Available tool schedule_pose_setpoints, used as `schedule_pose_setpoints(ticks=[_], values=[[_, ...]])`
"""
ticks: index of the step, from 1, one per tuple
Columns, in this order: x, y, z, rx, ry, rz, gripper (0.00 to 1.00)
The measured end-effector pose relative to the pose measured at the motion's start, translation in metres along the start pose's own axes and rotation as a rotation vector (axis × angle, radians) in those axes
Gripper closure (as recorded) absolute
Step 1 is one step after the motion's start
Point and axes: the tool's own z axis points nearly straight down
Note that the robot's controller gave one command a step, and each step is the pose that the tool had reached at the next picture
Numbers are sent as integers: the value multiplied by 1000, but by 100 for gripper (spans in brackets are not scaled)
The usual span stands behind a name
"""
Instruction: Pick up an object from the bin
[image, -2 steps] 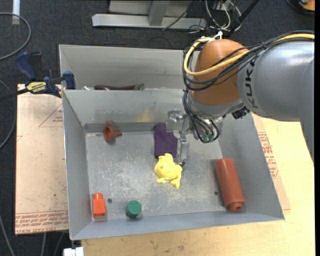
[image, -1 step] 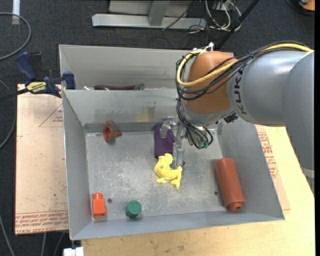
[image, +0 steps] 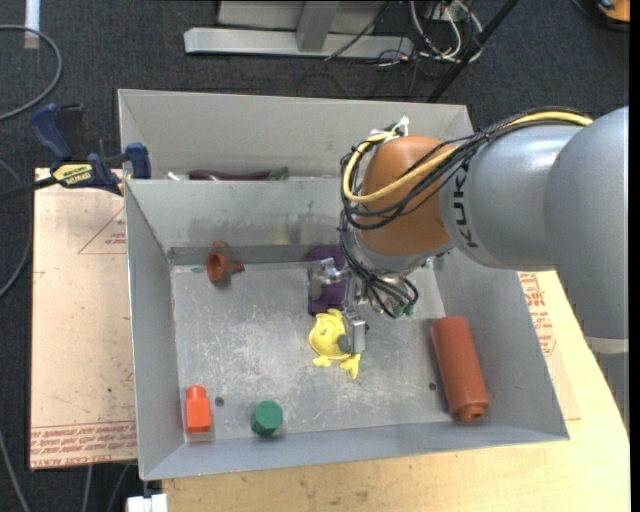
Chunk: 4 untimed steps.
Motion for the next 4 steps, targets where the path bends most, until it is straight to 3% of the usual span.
schedule_pose_setpoints(ticks=[1, 2, 3, 4], values=[[15, -6, 8, 1, -11, -1, 100], [15, -6, 8, 1, -11, -1, 100], [-1, -14, -90, 0, -15, -16, 100], [-1, -14, -90, 0, -15, -15, 100]])
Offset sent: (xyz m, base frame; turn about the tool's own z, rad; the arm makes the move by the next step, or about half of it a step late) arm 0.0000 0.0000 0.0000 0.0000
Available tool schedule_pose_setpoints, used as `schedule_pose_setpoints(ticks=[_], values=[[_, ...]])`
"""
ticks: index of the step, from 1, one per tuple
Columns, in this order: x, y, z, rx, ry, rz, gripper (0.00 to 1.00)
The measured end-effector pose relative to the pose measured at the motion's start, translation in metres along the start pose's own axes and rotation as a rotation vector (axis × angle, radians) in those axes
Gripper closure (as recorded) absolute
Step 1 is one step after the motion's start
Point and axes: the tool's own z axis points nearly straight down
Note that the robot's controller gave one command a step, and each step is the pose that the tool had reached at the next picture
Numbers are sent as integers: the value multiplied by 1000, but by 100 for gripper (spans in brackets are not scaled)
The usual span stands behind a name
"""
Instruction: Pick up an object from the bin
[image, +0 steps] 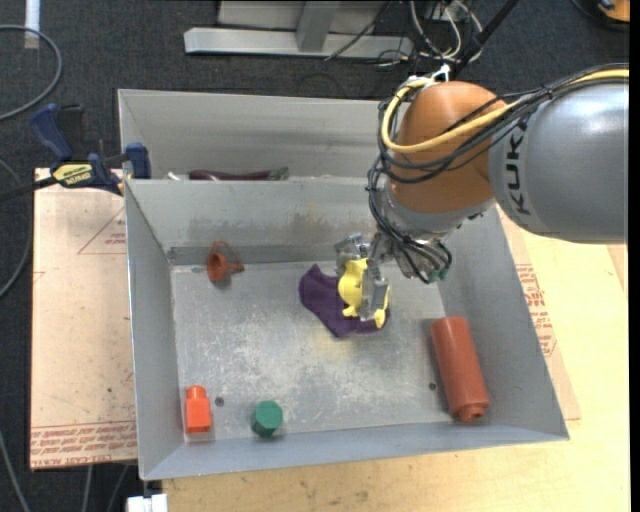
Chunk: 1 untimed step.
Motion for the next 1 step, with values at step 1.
schedule_pose_setpoints(ticks=[1], values=[[2, -6, -46, -2, 6, 3, 100]])
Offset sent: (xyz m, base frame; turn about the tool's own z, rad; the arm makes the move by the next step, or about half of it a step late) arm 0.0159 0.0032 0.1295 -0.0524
